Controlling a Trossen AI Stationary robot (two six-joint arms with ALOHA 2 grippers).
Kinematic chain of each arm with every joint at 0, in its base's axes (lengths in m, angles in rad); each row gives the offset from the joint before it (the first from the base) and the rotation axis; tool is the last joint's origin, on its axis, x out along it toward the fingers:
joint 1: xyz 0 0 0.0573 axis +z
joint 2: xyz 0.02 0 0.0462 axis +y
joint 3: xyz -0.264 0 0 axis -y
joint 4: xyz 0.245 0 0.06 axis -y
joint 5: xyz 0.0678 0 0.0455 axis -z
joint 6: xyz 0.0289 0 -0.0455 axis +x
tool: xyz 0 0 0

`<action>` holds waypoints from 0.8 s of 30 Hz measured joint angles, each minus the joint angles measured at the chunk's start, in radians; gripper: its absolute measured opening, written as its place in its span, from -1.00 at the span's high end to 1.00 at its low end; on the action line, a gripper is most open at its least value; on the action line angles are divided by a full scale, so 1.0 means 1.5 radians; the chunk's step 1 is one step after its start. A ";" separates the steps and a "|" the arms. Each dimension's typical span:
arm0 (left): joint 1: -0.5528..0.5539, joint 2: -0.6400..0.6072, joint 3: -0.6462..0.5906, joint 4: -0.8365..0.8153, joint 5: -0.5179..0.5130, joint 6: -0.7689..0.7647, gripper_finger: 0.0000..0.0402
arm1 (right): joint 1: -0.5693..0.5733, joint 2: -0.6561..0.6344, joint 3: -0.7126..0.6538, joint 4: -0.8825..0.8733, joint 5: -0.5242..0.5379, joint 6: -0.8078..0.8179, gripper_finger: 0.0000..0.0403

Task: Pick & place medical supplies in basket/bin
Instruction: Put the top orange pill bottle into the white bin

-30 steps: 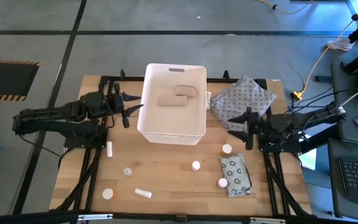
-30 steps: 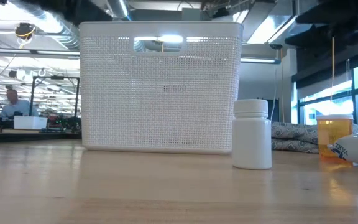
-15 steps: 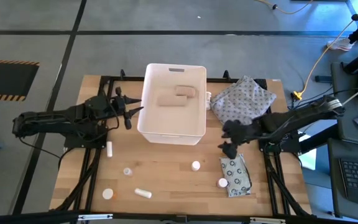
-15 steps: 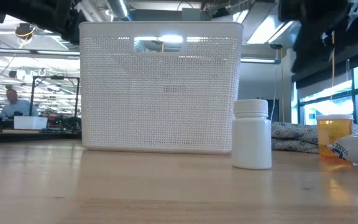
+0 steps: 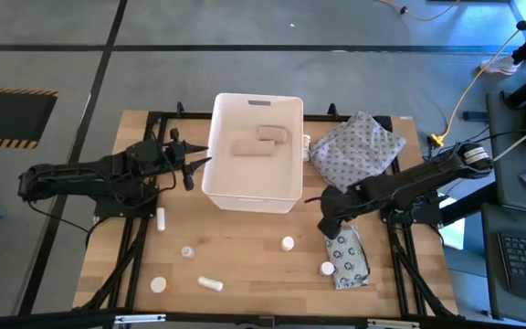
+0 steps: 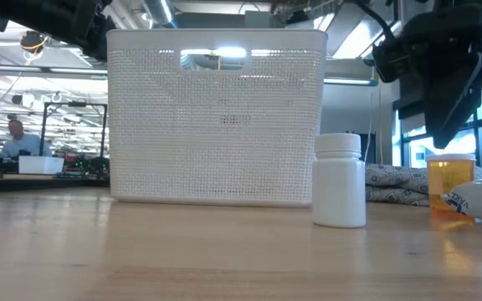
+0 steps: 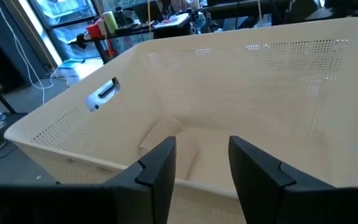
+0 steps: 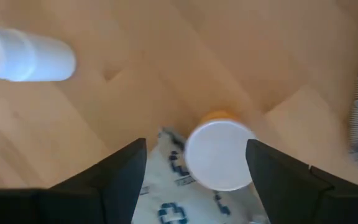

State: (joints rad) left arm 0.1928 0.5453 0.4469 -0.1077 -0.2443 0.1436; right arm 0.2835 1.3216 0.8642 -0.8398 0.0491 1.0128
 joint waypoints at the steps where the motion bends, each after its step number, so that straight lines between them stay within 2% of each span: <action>1: 0.000 0.000 0.000 0.000 0.000 0.000 0.30 | 0.000 -0.002 0.000 -0.009 0.002 0.001 -0.37; 14: 0.000 0.000 0.000 0.000 0.000 0.000 0.30 | -0.003 -0.017 0.000 -0.021 -0.050 0.000 -0.38; 24: 0.000 0.000 0.000 0.000 0.000 0.000 0.30 | -0.004 -0.017 0.000 -0.022 -0.047 -0.033 -0.77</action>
State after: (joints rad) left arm 0.1928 0.5459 0.4469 -0.1081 -0.2447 0.1444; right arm 0.2768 1.2961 0.8646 -0.8726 -0.0212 0.9632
